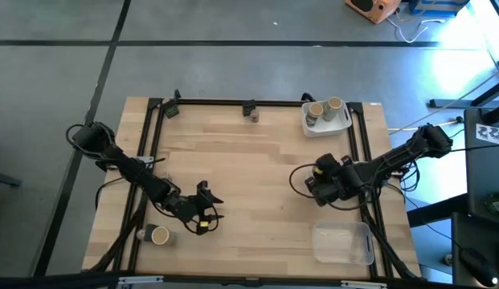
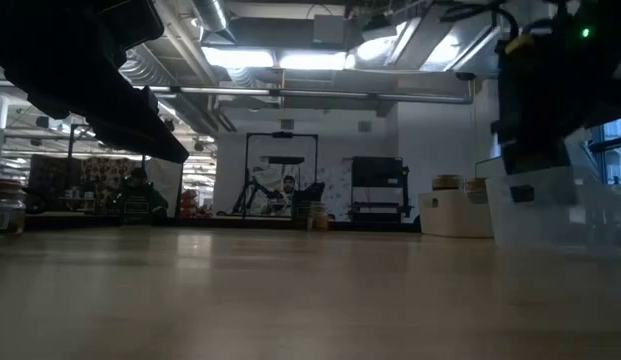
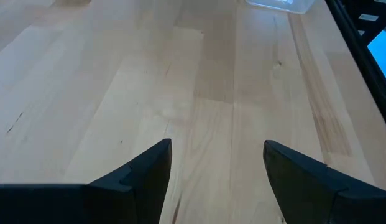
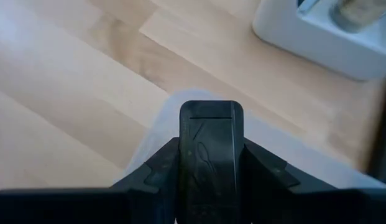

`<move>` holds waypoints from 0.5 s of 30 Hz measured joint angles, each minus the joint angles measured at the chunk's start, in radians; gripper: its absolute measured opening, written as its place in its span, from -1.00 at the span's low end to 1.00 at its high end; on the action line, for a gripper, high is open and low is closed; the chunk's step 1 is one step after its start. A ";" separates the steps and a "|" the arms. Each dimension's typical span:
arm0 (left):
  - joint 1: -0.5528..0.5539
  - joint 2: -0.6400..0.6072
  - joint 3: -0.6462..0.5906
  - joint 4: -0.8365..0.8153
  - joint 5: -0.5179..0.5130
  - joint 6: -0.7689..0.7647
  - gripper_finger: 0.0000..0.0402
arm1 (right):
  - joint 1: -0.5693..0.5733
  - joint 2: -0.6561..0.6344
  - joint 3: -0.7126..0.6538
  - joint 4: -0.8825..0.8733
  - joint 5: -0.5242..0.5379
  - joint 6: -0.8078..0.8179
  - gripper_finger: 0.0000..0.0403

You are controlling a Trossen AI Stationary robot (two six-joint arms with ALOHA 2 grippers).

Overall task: Sort spices by type
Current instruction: Put the middle left black seasoning container into the top transparent bin

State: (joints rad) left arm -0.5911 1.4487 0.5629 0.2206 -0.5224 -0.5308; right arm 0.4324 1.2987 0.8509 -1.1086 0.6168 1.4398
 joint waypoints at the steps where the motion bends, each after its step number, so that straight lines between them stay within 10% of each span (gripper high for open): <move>1: 0.000 0.000 0.000 0.000 0.000 0.000 0.18 | 0.000 0.000 -0.025 0.042 0.009 0.005 -0.32; 15: 0.001 0.000 0.000 0.000 0.000 0.000 0.18 | 0.000 0.001 -0.180 0.301 0.098 0.049 -0.31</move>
State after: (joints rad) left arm -0.5900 1.4487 0.5629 0.2209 -0.5224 -0.5312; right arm 0.4320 1.2995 0.6708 -0.8079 0.7152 1.4886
